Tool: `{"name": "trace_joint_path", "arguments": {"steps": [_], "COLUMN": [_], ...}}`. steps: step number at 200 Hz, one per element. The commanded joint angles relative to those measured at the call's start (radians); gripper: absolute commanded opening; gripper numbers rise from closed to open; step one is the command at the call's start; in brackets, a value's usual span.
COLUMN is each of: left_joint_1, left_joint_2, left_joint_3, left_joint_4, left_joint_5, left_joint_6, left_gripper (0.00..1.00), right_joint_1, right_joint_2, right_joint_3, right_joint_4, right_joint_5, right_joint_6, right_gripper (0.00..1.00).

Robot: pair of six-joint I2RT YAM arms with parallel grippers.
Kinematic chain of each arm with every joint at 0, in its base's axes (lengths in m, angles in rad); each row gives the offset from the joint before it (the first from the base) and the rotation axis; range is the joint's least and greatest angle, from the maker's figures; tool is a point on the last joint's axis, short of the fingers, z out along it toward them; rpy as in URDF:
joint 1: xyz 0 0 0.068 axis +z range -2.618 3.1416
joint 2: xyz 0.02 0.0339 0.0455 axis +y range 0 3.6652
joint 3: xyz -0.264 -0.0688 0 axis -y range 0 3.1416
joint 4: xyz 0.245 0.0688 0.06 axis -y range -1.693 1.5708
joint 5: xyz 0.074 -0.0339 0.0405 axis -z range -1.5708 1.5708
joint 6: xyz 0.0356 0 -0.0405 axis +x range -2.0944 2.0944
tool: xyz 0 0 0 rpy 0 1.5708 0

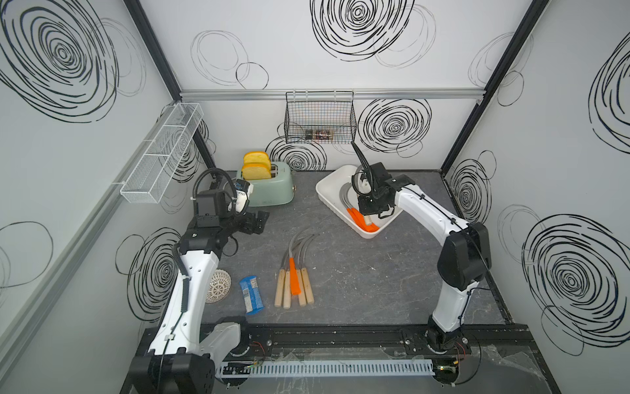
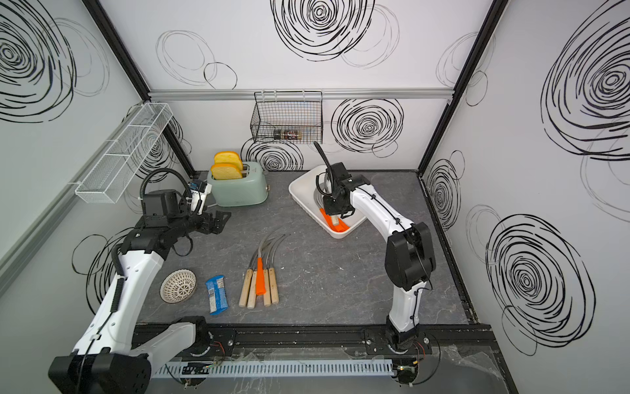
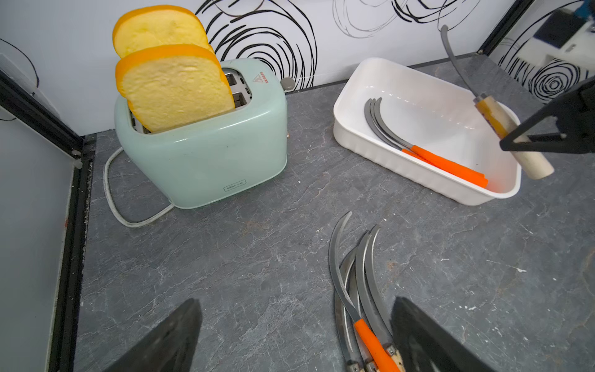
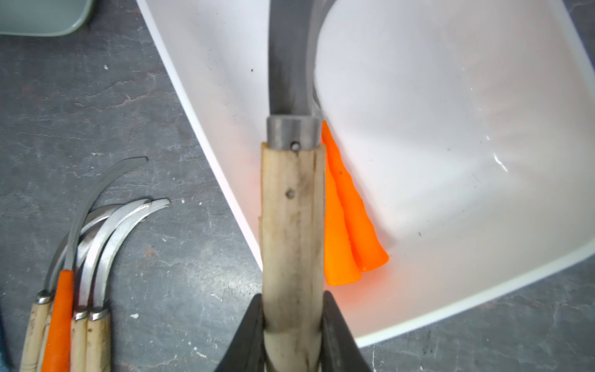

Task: Put small sickles into storage boxes
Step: Place the sickle in the storage box.

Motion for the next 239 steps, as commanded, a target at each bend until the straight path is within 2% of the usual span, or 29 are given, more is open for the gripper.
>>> {"name": "trace_joint_path", "arguments": {"steps": [1,63,239], "left_joint_1": [0.006,0.005,0.005], "left_joint_2": [0.003,0.005,0.007], "left_joint_3": [0.027,0.029,0.023], "left_joint_4": [0.042,0.044,0.046], "left_joint_5": [0.019,0.019,0.015], "left_joint_6": [-0.006,-0.011,-0.008], "left_gripper": [0.96,0.96,0.96], "right_joint_1": [0.003,0.004,0.046], "right_joint_2": [0.041,0.177,0.273], "right_joint_3": [0.063,0.149,0.141], "right_joint_4": [-0.023,-0.055,-0.062], "right_joint_5": [0.067,0.149,0.213], "right_joint_6": [-0.057,-0.115,-0.167], "right_gripper": [0.00,0.00,0.00]}}
